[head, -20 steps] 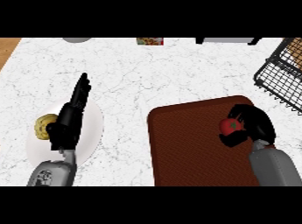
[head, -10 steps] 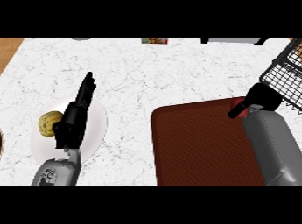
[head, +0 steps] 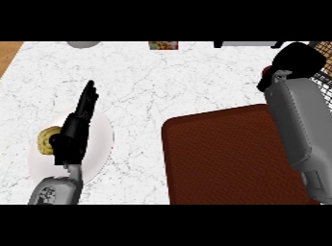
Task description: Pick the tomato from the tray and place it in the tiered basket
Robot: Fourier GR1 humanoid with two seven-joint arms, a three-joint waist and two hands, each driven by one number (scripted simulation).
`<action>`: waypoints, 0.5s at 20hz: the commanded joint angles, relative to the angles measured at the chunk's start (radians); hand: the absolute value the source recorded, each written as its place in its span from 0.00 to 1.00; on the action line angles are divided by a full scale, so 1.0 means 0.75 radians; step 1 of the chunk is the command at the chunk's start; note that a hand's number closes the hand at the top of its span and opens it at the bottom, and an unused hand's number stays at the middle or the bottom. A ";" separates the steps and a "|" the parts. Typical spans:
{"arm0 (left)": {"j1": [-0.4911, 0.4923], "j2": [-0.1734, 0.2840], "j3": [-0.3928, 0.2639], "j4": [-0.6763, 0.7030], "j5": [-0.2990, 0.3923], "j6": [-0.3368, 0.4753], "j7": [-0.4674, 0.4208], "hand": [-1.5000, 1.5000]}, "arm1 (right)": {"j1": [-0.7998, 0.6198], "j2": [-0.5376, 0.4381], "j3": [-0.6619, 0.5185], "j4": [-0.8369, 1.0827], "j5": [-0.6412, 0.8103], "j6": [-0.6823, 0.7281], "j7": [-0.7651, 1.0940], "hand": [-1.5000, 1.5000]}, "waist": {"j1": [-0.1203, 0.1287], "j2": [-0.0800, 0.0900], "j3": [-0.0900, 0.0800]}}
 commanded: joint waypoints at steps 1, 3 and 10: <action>0.055 0.018 -0.013 -0.093 0.002 -0.017 0.056 0.50 | -0.139 -0.045 -0.001 -0.111 0.053 0.199 0.211 1.00 | -0.010 -0.010 0.000; 0.045 -0.036 -0.039 -0.026 -0.031 0.031 0.003 0.50 | -0.255 -0.072 -0.037 -0.149 0.052 0.301 0.230 1.00 | -0.022 -0.010 -0.001; 0.024 -0.001 0.003 0.002 0.009 -0.014 -0.006 0.50 | -0.403 -0.125 -0.122 -0.240 0.083 0.440 0.213 1.00 | -0.019 -0.006 0.000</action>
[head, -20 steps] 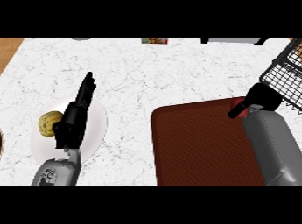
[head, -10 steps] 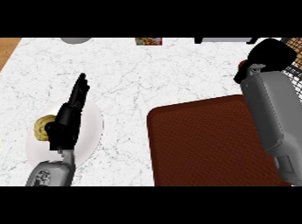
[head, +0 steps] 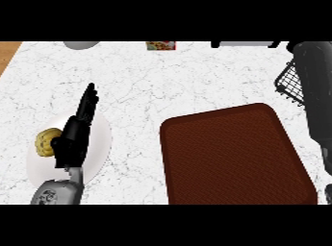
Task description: Pick the tomato from the tray and place it in the tiered basket
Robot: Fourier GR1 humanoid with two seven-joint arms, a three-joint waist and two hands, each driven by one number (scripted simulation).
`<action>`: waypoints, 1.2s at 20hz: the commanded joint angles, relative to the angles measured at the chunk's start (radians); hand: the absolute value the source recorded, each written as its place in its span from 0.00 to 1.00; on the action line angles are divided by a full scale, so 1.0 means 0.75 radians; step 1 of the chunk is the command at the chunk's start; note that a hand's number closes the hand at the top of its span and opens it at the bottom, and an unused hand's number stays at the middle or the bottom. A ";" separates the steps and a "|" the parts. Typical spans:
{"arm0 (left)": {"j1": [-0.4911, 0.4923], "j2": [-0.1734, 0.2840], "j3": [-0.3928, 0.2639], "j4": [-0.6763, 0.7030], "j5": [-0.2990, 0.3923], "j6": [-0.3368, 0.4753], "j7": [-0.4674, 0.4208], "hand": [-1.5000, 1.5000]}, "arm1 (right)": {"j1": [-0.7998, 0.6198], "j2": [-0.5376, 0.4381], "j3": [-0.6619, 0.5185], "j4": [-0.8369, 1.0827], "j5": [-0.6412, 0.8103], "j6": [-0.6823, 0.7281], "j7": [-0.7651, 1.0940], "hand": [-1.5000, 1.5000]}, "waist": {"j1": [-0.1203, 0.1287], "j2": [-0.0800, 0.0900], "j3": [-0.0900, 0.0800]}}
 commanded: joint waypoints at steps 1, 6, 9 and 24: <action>0.008 0.007 0.014 -0.029 0.016 -0.007 0.011 0.50 | -0.094 0.015 -0.052 -0.052 0.023 0.177 0.248 1.00 | 0.005 0.001 0.000; -0.006 -0.002 -0.007 -0.001 -0.009 -0.004 -0.017 0.50 | -0.144 -0.029 -0.220 -0.010 -0.026 -0.094 0.141 1.00 | 0.019 0.011 0.001; -0.053 -0.011 -0.003 0.024 -0.021 0.010 0.011 0.50 | -0.188 -0.163 -0.263 0.175 -0.017 -0.102 0.028 1.00 | 0.023 0.015 0.001; -0.020 -0.034 -0.041 0.033 -0.002 0.028 -0.022 0.50 | -0.137 -0.403 -0.275 0.547 0.041 -0.307 -0.183 1.00 | 0.022 0.015 0.002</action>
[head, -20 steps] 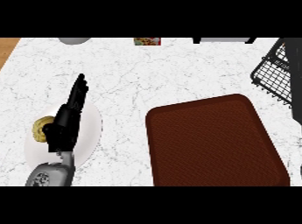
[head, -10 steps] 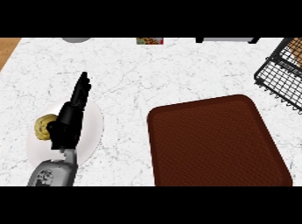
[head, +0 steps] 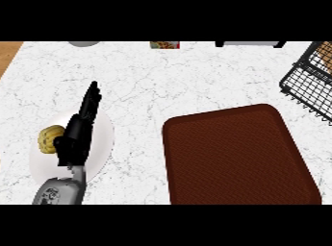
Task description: Pick the tomato from the tray and place it in the tiered basket
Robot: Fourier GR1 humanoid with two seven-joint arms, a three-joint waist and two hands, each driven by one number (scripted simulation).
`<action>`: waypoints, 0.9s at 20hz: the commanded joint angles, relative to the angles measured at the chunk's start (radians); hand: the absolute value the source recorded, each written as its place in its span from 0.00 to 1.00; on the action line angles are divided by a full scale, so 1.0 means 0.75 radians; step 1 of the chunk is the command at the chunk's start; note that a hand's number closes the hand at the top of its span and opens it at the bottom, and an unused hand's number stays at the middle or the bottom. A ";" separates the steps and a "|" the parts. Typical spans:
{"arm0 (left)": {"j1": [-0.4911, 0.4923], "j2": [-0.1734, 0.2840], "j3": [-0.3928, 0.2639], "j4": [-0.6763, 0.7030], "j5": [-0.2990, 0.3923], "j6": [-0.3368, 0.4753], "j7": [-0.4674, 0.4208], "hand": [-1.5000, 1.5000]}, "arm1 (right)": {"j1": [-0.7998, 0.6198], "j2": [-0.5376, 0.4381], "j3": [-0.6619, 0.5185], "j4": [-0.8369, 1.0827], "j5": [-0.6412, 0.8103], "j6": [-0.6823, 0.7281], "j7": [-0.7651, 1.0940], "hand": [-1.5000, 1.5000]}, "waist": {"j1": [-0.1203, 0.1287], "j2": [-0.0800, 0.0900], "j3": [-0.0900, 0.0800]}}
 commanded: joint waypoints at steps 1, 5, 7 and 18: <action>-0.050 0.009 0.024 0.033 -0.009 0.009 0.017 0.50 | 0.107 -0.041 -0.014 0.081 -0.007 -0.125 -0.049 1.00 | -0.008 0.000 0.000; -0.020 0.012 0.029 0.044 0.025 -0.026 -0.039 0.50 | 0.056 -0.080 -0.044 0.179 -0.042 -0.132 -0.048 1.00 | -0.003 0.000 0.000; -0.013 0.003 0.014 0.041 -0.003 -0.001 -0.036 0.50 | 0.112 -0.119 -0.225 0.132 -0.150 -0.357 -0.014 0.00 | -0.004 0.009 0.003; 0.032 0.008 0.010 -0.019 -0.006 0.019 -0.019 0.50 | 0.169 -0.097 -0.323 0.003 -0.332 -0.685 -0.156 0.00 | -0.017 -0.010 0.001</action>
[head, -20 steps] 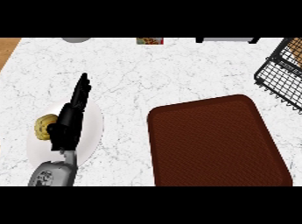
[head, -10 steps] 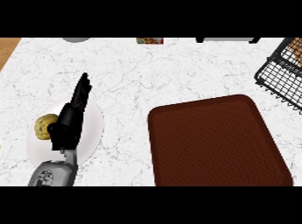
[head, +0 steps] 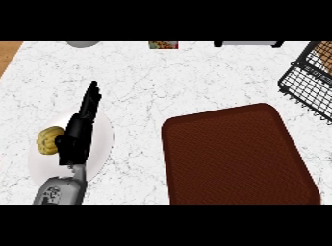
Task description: Pick the tomato from the tray and place it in the tiered basket
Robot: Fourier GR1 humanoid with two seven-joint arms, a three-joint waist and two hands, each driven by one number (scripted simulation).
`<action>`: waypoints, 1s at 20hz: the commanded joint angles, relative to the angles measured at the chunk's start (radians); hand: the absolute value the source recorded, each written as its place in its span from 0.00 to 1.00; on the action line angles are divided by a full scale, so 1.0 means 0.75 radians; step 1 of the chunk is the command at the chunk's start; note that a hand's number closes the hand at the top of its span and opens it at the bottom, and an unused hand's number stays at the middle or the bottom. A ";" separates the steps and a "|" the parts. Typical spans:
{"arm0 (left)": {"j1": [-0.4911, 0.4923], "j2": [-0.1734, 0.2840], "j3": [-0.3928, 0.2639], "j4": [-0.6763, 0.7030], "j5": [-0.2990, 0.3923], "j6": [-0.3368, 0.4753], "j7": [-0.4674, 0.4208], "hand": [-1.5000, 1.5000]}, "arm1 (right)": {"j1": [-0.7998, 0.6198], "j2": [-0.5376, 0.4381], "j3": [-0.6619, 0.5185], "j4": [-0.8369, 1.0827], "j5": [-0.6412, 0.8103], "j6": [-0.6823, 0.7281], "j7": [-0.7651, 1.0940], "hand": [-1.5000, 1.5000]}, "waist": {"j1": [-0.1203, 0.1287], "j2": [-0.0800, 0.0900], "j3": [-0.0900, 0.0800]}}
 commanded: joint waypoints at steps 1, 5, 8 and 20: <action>-0.005 0.012 0.039 0.039 0.018 0.000 -0.016 0.50 | 0.019 -0.031 -0.067 -0.127 -0.074 -0.151 -0.013 0.00 | -0.022 -0.006 -0.001; 0.068 0.004 0.012 -0.010 0.010 -0.002 -0.030 0.50 | 0.175 -0.024 -0.068 -0.324 -0.035 -0.168 0.155 0.00 | -0.043 -0.019 -0.002; 0.062 0.040 0.053 -0.019 0.031 -0.018 -0.007 0.50 | 0.230 0.003 -0.130 -0.529 -0.094 -0.136 0.233 0.00 | -0.068 -0.029 -0.003; 0.106 0.072 0.124 -0.036 0.045 0.010 -0.003 0.50 | 0.900 0.314 -0.349 -1.523 -0.471 0.106 0.144 0.00 | -0.175 -0.055 -0.004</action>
